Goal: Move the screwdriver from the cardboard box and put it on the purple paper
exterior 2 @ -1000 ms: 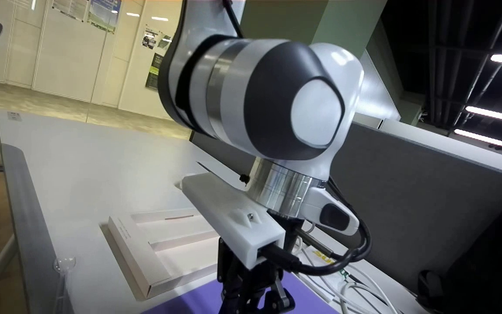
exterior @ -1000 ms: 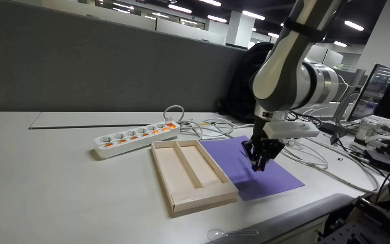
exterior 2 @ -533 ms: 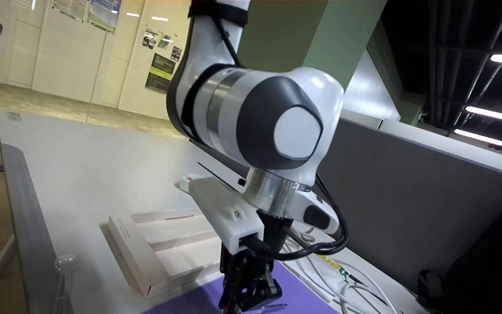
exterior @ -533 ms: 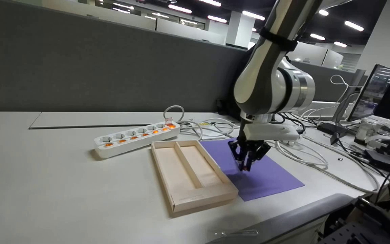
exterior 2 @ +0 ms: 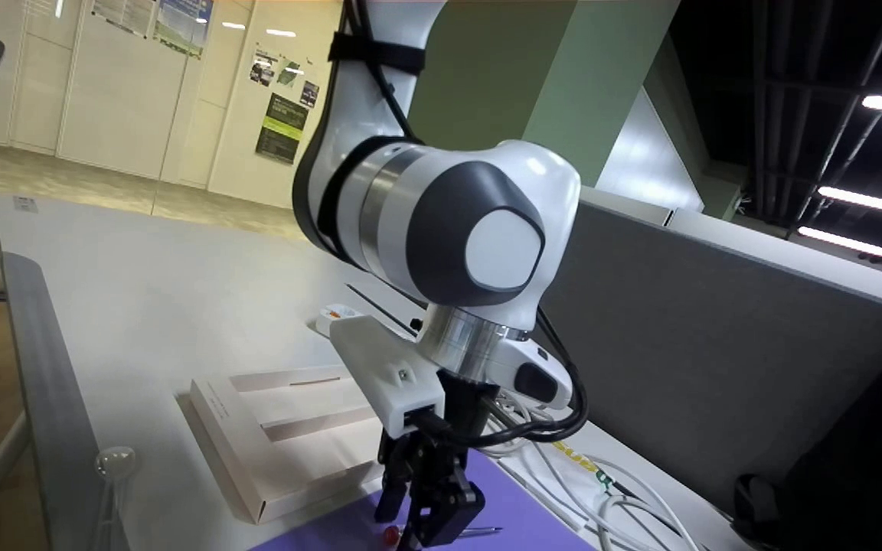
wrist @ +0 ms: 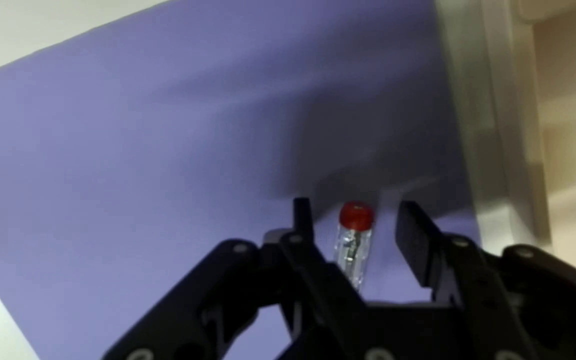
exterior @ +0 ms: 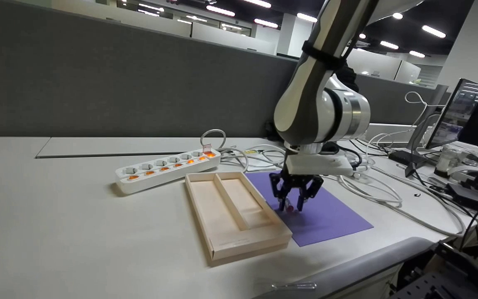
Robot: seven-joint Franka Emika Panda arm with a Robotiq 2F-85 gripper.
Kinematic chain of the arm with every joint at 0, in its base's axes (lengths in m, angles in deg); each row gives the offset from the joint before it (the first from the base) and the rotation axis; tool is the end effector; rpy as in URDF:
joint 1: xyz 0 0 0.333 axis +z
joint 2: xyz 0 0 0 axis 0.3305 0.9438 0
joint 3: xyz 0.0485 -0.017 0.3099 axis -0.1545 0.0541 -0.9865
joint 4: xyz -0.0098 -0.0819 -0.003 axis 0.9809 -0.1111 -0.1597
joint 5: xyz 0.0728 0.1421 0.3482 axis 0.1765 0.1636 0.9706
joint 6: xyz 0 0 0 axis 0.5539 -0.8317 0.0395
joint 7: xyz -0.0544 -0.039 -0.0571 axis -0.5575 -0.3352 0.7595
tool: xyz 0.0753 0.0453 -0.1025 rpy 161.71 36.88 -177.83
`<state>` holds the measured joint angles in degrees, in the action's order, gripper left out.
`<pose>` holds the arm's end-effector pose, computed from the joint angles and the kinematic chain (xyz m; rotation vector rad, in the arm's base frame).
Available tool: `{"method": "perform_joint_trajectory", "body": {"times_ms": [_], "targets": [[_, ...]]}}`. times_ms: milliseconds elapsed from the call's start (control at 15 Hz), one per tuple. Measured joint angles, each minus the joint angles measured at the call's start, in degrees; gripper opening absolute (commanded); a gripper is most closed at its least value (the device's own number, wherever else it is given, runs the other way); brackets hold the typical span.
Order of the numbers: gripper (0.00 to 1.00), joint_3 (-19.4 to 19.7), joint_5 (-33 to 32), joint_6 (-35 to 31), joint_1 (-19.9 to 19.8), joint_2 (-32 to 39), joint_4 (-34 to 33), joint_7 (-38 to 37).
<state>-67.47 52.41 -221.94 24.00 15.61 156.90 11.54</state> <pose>0.4407 -0.0514 0.0961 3.0240 -0.5421 -0.0251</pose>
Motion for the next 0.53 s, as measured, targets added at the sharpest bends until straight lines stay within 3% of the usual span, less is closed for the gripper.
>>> {"method": "perform_joint_trajectory", "body": {"times_ms": [200,333,533], "targets": [[0.99,2.1,-0.33,0.08,2.32,-0.71,0.09,-1.07],[1.0,5.36,-1.21,0.51,5.78,-2.52,0.72,-3.29],[1.0,15.42,-7.91,4.49,15.4,-6.93,2.07,-13.3]]}}
